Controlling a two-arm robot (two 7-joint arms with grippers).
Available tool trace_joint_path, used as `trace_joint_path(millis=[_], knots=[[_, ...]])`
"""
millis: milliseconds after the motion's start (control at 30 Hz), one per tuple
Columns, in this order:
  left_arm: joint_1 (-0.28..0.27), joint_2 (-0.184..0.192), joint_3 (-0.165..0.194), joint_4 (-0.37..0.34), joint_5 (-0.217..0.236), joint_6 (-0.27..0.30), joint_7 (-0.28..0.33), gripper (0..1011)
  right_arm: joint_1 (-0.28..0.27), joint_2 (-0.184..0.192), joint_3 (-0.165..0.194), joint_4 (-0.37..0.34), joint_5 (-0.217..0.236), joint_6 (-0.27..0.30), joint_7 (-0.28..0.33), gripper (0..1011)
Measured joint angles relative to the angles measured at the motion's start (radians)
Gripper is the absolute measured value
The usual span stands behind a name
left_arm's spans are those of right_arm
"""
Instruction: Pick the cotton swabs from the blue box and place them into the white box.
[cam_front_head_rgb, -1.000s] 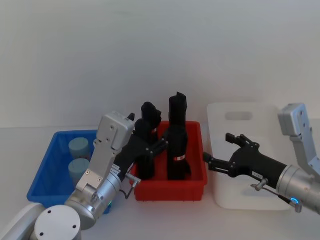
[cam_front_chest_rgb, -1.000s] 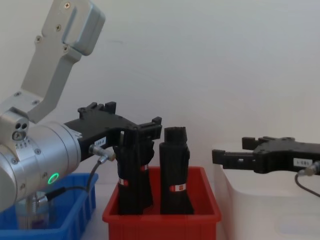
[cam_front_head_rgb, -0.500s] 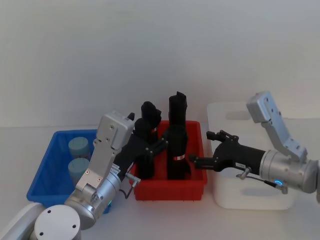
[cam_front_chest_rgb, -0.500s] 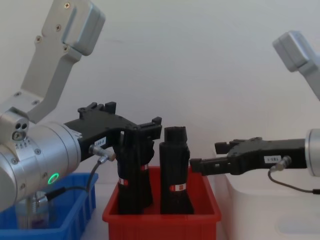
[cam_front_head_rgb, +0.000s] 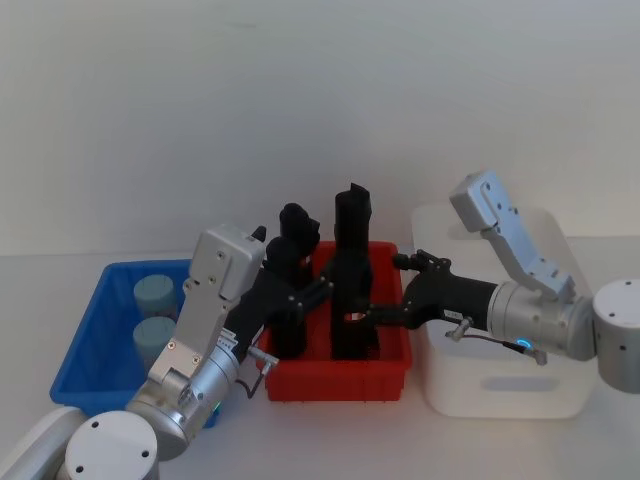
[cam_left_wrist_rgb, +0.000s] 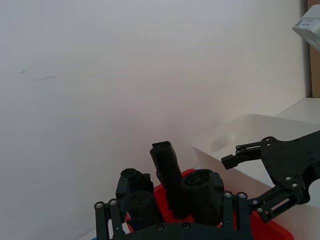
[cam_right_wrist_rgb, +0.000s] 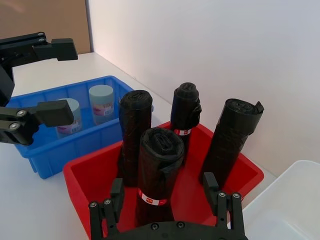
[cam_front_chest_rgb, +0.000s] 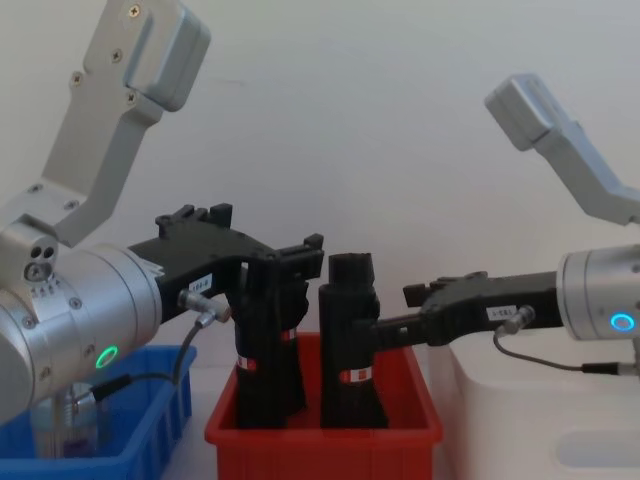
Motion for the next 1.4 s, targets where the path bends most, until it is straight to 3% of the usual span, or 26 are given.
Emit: trace_joint_path(millis=[533, 1033, 1200, 1400], knots=[[0.0, 0.0, 0.0, 0.0, 0.0, 0.0, 0.0, 1000, 0.099, -0.052, -0.028, 0.153, -0.022, -0.03, 0.002, 1001], [0.0, 0.0, 0.0, 0.0, 0.0, 0.0, 0.0, 1000, 0.154, -0.081, -0.041, 0.241, -0.002, -0.035, 0.036, 996], [0.0, 0.0, 0.0, 0.0, 0.0, 0.0, 0.0, 1000, 0.162, -0.085, -0.043, 0.254, 0.003, -0.035, 0.041, 907], [0.0, 0.0, 0.0, 0.0, 0.0, 0.0, 0.0, 1000, 0.17, -0.089, -0.045, 0.267, 0.007, -0.036, 0.046, 710]])
